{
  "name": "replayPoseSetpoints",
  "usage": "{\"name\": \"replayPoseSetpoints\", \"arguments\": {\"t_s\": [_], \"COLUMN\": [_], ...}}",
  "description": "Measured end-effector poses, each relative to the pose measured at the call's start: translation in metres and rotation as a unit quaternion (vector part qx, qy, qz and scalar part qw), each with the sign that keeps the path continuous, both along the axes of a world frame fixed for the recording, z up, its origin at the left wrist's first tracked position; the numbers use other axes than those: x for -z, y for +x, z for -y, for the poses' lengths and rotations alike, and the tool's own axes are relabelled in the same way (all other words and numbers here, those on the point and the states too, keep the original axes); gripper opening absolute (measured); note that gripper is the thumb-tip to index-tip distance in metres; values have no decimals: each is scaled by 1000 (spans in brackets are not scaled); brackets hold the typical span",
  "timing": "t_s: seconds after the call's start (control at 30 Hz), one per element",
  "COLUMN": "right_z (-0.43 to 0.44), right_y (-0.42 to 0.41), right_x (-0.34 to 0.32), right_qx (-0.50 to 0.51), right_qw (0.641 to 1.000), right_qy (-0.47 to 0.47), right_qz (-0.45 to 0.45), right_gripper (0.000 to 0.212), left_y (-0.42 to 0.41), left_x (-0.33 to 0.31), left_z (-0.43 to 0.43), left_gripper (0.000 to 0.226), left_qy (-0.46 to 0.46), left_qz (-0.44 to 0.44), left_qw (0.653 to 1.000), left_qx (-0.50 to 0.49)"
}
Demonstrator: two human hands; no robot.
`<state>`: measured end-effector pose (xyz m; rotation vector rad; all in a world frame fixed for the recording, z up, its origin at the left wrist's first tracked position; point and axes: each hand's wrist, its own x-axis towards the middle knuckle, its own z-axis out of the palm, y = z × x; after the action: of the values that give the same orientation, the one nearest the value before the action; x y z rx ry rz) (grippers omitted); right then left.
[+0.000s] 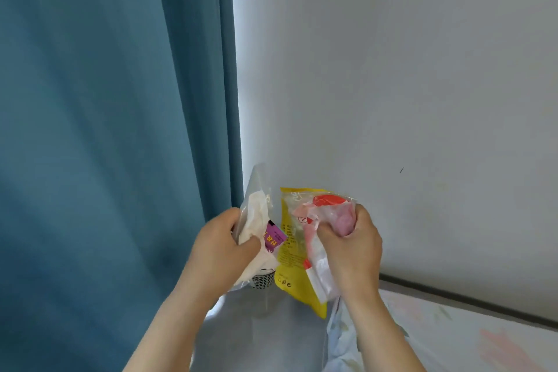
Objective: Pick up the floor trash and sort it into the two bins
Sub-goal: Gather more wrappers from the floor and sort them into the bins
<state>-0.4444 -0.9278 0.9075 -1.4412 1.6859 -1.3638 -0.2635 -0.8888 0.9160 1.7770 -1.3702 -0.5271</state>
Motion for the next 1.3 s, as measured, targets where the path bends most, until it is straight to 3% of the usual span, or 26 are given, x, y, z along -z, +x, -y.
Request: {"name": "replayPoseSetpoints", "arguments": {"t_s": [0.57, 0.9, 1.3], "right_z": [145, 258, 411], "right_y": [20, 3, -15], "right_x": [24, 74, 163], "right_qx": [96, 73, -4], "right_qw": [994, 994, 978], "right_qy": [37, 80, 201], "right_qz": [-23, -22, -60], "right_gripper": [8, 7, 13], "left_y": [47, 38, 24], "left_x": [40, 86, 202], "left_z": [184, 296, 405], "left_gripper": [18, 25, 13], "left_qy": [59, 115, 303], "left_qz": [25, 35, 22], "left_qw": [995, 991, 953], "left_qx": [81, 61, 5]}}
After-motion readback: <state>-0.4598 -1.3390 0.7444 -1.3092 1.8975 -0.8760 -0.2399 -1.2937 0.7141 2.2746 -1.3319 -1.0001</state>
